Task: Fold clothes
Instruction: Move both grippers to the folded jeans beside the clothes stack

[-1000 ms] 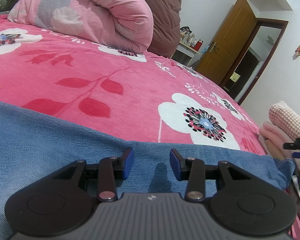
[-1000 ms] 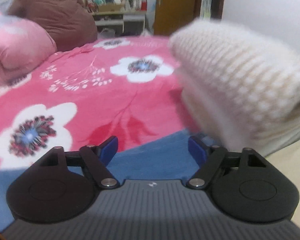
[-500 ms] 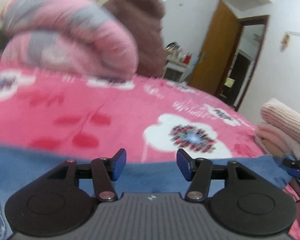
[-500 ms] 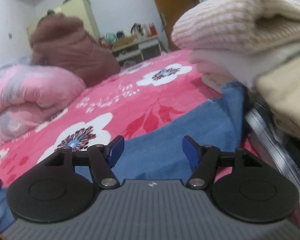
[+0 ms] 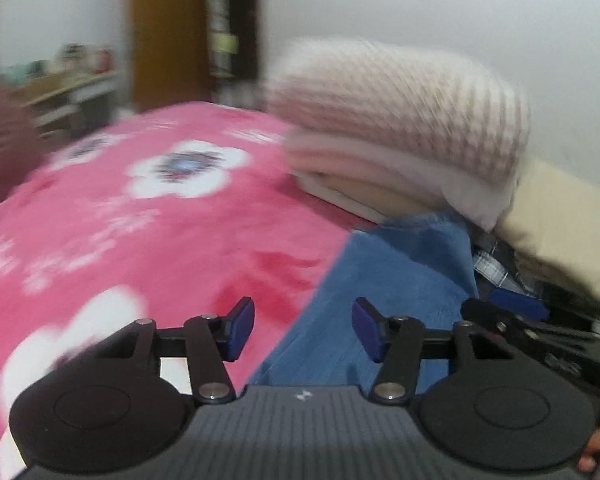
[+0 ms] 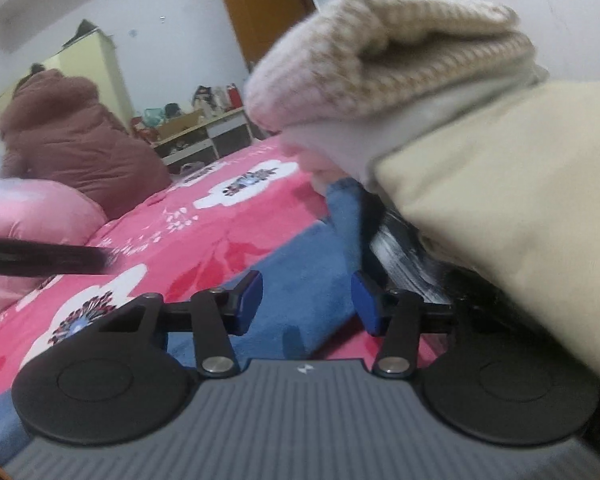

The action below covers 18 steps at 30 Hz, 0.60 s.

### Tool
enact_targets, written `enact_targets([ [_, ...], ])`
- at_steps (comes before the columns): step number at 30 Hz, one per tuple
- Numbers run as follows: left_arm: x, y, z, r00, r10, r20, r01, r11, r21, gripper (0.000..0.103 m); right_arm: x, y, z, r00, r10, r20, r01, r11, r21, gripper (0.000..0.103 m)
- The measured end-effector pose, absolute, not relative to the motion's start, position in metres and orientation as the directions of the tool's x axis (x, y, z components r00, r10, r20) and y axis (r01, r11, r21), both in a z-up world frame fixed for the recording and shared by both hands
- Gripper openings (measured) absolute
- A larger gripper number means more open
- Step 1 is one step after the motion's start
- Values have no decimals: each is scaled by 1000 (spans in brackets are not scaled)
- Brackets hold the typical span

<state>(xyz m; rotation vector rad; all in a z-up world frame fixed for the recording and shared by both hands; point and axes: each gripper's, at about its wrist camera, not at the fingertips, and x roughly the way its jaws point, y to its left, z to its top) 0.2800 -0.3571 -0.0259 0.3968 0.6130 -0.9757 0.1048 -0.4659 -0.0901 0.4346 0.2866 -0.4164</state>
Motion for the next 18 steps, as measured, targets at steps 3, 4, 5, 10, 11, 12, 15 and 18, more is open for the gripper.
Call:
enact_targets([
  [3, 288, -395, -46, 327, -672, -665, 911, 412, 31, 48, 108, -472, -96, 868, -327, -373, 461, 809, 365, 41],
  [4, 289, -404, -52, 297, -681, -670, 924, 383, 20, 47, 108, -472, -97, 868, -326, -374, 462, 806, 369, 41],
  [5, 290, -412, -57, 275, -687, -673, 933, 359, 16, 46, 109, -473, -98, 868, -325, -376, 462, 806, 371, 40],
  [10, 291, -438, -76, 245, -682, -689, 954, 295, 48, 40, 110, -475, -101, 871, -312, -378, 455, 802, 387, 39],
  [11, 292, -441, -78, 244, -679, -693, 956, 290, 52, 40, 110, -476, -102, 872, -311, -379, 455, 801, 390, 39],
  [12, 293, -445, -79, 245, -675, -696, 956, 286, 58, 40, 110, -476, -102, 872, -310, -379, 454, 801, 391, 39],
  [15, 300, -455, -81, 240, -668, -705, 959, 275, 66, 40, 109, -476, -103, 873, -307, -379, 453, 799, 396, 38],
  [18, 310, -465, -83, 213, -665, -715, 965, 258, 47, 41, 112, -475, -103, 874, -303, -381, 450, 798, 400, 38],
])
